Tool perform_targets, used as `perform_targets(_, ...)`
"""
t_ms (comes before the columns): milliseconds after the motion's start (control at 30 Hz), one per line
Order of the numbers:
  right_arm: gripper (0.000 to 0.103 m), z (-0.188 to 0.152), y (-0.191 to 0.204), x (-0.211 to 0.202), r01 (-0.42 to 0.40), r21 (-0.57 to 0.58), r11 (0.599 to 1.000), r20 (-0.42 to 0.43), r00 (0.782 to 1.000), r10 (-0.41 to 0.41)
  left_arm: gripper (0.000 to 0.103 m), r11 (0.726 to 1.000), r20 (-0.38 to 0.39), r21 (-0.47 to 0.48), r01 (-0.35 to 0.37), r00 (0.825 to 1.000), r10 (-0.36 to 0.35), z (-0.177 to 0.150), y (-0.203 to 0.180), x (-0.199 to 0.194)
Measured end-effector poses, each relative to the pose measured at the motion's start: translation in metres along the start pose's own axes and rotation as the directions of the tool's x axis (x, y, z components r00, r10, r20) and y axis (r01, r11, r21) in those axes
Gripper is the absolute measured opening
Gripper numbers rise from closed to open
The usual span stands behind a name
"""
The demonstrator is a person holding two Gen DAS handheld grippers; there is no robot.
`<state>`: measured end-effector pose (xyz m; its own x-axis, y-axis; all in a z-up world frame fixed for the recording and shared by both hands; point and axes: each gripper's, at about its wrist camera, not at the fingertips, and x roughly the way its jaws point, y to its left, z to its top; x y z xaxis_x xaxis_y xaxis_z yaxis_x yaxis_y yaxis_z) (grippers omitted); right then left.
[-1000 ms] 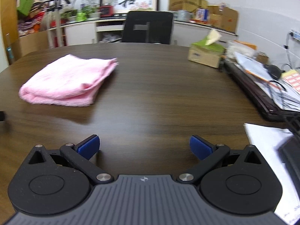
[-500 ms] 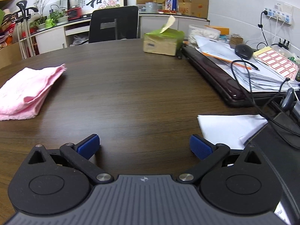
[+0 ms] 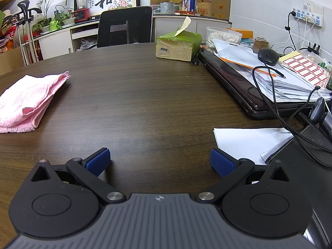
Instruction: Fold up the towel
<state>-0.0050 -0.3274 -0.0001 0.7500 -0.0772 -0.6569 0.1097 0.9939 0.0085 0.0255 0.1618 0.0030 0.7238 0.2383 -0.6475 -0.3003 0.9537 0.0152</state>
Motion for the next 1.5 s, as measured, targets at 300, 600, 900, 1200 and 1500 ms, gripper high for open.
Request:
perform_targets(300, 0.103, -0.0003, 0.0007, 0.0, 0.0, 0.0, 1.0, 0.0, 1.0, 0.0, 0.103, 1.0, 0.0, -0.007, -0.008, 1.0, 0.008, -0.0013, 0.0014, -0.0006)
perform_targets(600, 0.103, -0.0006, 0.0011, 0.0, 0.0, 0.0, 1.0, -0.001, 1.0, 0.0, 0.103, 1.0, 0.0, -0.011, -0.011, 1.0, 0.011, -0.0038, 0.0035, -0.0036)
perform_targets(900, 0.103, -0.0008, 0.001, 0.0001, 0.0, 0.0, 1.0, -0.001, 1.0, 0.0, 0.103, 1.0, 0.001, -0.012, -0.011, 1.0, 0.011, -0.0016, 0.0081, 0.0006)
perform_targets(1200, 0.103, -0.0009, 0.001, 0.0002, 0.0, 0.0, 1.0, -0.001, 1.0, 0.0, 0.103, 1.0, 0.001, -0.013, -0.014, 1.0, 0.014, -0.0009, 0.0096, 0.0021)
perform_targets(1500, 0.103, -0.0008, 0.001, 0.0001, 0.0, 0.0, 1.0, -0.001, 1.0, 0.0, 0.103, 1.0, 0.0, -0.014, -0.014, 1.0, 0.014, -0.0019, 0.0069, 0.0004)
